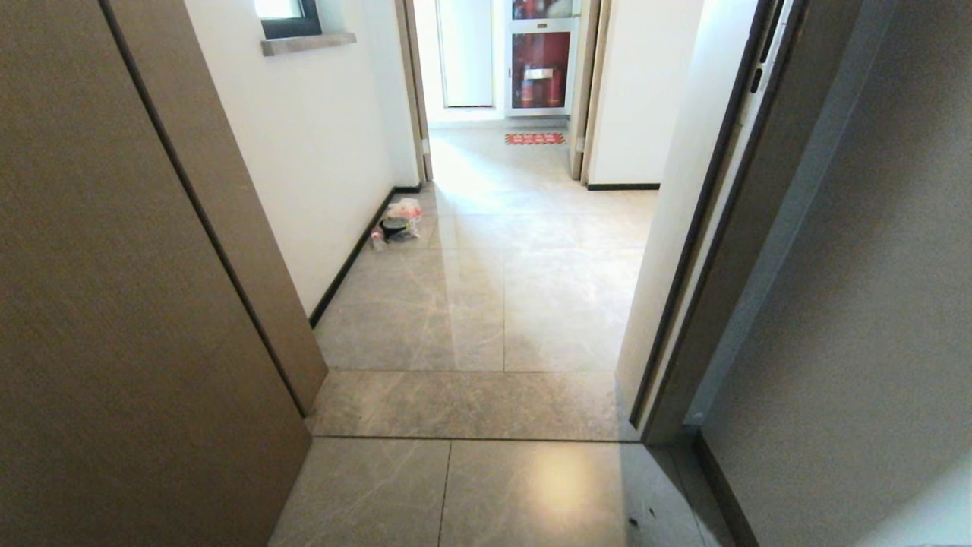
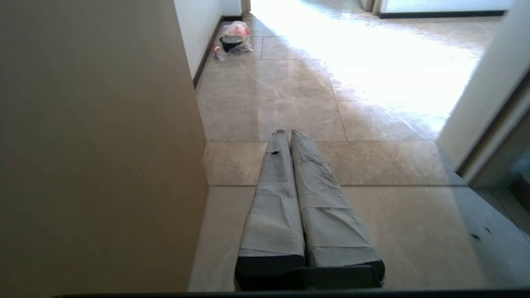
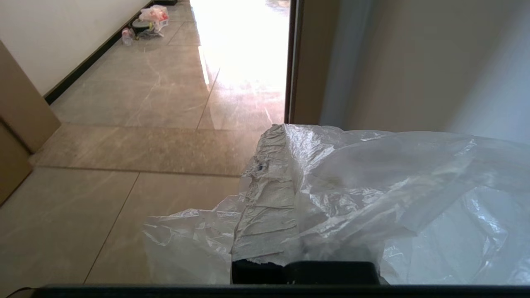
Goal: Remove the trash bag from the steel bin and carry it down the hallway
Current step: Put the trash bag at the door
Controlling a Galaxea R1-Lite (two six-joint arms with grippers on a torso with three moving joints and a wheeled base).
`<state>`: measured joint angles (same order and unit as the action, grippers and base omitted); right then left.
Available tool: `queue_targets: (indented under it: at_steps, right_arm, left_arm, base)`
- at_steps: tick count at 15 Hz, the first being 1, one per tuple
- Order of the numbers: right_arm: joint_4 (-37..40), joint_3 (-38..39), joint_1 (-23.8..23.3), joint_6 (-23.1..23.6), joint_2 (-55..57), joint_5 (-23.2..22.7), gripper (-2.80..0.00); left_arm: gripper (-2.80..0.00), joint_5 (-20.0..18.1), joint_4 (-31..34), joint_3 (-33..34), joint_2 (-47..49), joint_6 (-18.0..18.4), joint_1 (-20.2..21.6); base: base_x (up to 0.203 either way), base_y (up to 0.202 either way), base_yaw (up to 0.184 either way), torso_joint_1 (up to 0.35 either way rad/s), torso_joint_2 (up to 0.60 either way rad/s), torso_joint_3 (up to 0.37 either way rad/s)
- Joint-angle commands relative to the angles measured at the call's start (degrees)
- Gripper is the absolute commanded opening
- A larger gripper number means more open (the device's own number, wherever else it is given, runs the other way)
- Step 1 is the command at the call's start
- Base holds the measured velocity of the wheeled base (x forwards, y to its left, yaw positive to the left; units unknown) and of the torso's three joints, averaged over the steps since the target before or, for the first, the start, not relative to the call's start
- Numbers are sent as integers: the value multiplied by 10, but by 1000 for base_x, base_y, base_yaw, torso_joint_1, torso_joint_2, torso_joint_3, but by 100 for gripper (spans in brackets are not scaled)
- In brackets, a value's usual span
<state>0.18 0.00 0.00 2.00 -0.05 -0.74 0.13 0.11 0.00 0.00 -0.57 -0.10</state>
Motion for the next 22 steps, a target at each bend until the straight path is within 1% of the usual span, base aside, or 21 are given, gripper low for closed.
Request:
queue_targets:
  at_steps: [1, 13, 19, 22]
  right_arm:
    - [0, 1, 0, 0, 0, 0, -280]
    - [0, 1, 0, 0, 0, 0, -280]
    - [0, 1, 0, 0, 0, 0, -280]
    - [0, 1, 0, 0, 0, 0, -280]
  left_arm:
    - [-280, 0, 0, 0, 0, 0, 0]
    - [-280, 0, 0, 0, 0, 1, 0]
    - [-280, 0, -1, 0, 0, 2, 0]
    - [-280, 0, -1, 0, 0, 2, 0]
  base:
    - [193, 0, 1, 2, 2, 2]
    - [188, 0, 2, 1, 4, 3]
    - [0, 0, 0, 0, 0, 0]
    - [1, 143, 0, 1, 4, 5]
